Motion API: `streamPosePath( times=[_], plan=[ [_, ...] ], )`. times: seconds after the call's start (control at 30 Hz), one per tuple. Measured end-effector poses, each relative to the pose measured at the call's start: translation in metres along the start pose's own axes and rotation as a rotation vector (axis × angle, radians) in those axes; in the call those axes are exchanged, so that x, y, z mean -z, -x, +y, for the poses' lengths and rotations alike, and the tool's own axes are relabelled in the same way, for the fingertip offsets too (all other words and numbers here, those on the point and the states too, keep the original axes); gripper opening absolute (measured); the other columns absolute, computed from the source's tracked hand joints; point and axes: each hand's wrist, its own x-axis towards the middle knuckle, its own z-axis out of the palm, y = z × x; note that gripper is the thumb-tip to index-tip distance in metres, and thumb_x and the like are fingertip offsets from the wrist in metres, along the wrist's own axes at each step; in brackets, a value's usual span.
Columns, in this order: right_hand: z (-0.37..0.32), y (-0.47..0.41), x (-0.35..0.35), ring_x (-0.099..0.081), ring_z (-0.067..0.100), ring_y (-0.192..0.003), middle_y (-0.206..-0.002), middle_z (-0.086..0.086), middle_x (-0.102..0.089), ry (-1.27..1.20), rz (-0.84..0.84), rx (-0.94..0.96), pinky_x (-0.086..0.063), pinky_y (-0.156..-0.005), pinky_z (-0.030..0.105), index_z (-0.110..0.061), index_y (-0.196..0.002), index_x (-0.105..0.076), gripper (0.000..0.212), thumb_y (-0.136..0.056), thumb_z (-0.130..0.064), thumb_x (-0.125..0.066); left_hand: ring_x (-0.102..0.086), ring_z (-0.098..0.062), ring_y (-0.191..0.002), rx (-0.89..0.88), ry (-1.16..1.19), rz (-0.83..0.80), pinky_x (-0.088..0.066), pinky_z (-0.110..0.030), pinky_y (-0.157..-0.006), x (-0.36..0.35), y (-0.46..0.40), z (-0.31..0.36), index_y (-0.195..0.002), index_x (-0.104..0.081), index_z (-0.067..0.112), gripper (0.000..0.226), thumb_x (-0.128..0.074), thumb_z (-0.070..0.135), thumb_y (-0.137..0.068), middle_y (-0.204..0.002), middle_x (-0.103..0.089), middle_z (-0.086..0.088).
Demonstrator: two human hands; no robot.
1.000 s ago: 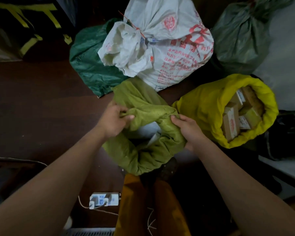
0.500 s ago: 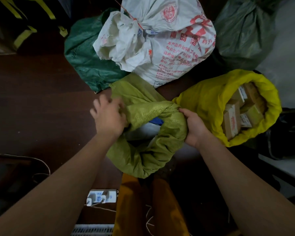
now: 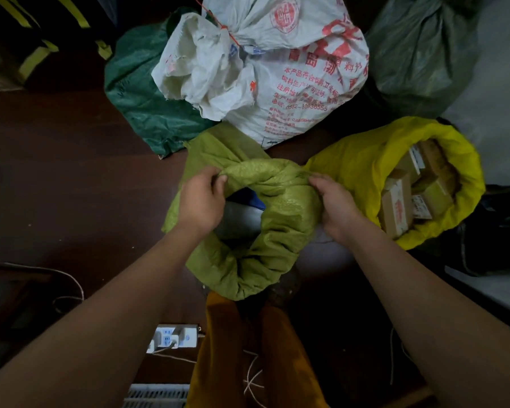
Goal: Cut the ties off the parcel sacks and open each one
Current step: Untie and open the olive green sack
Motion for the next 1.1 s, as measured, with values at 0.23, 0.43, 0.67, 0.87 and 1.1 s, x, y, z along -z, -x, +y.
streamPosePath(
  times=[0.23, 0.43, 0.67, 0.87, 1.1],
  plan=[
    [-0.006, 0.011, -0.012, -0.036, 0.019, -0.129, -0.144, 0.0, -0.038, 0.895, 0.109, 0.834, -0.03, -0.105, 0.036, -0.033, -0.146, -0.032, 0.063, -0.091, -0.06, -0.046, -0.051, -0.024, -0.068, 0.062, 0.057, 0.032, -0.038, -0.034, -0.061, 0.002, -0.028, 0.001, -0.082, -0.058, -0.001, 0.022, -0.053, 0.016, -0.096, -0.071, -0.056, -0.011],
    [-0.013, 0.009, -0.046, -0.032, 0.025, -0.131, -0.156, -0.012, -0.021, 1.232, -0.078, 1.013, -0.039, -0.102, 0.047, -0.043, -0.147, -0.025, 0.086, -0.075, -0.061, -0.068, -0.052, -0.019, -0.071, 0.063, 0.092, -0.093, -0.037, -0.03, -0.062, 0.004, -0.051, -0.002, -0.084, -0.06, 0.007, 0.016, -0.053, 0.013, -0.096, -0.076, -0.057, -0.006],
    [-0.011, -0.011, -0.057, -0.067, 0.022, -0.098, -0.109, 0.004, -0.071, 0.942, -0.203, 0.972, -0.054, -0.081, 0.046, -0.012, -0.113, -0.071, 0.025, -0.089, -0.017, -0.069, -0.046, -0.007, -0.057, 0.348, 0.203, -0.335, -0.036, -0.009, -0.044, 0.02, -0.085, -0.015, -0.07, -0.056, 0.02, 0.023, -0.062, 0.015, -0.092, -0.065, -0.052, 0.004],
    [-0.024, -0.018, -0.064, -0.065, 0.015, -0.078, -0.084, 0.002, -0.071, 0.751, -0.073, 0.799, -0.049, -0.069, 0.021, -0.007, -0.095, -0.072, 0.012, -0.094, -0.014, -0.063, -0.048, -0.009, -0.075, 0.03, 0.166, -0.089, -0.042, -0.023, -0.07, 0.014, -0.079, -0.016, -0.076, -0.056, 0.012, 0.022, -0.075, 0.021, -0.081, -0.08, -0.051, 0.004],
    [-0.029, -0.026, -0.066, -0.06, -0.01, -0.07, -0.075, -0.015, -0.065, 0.581, -0.082, 0.611, -0.043, -0.063, 0.005, -0.021, -0.085, -0.068, 0.014, -0.095, -0.016, -0.06, -0.048, -0.026, -0.101, -0.402, -0.515, -0.097, -0.034, -0.041, -0.09, 0.007, -0.047, -0.055, -0.118, -0.059, 0.019, 0.046, -0.073, 0.035, -0.078, -0.113, -0.056, -0.005]
  ],
)
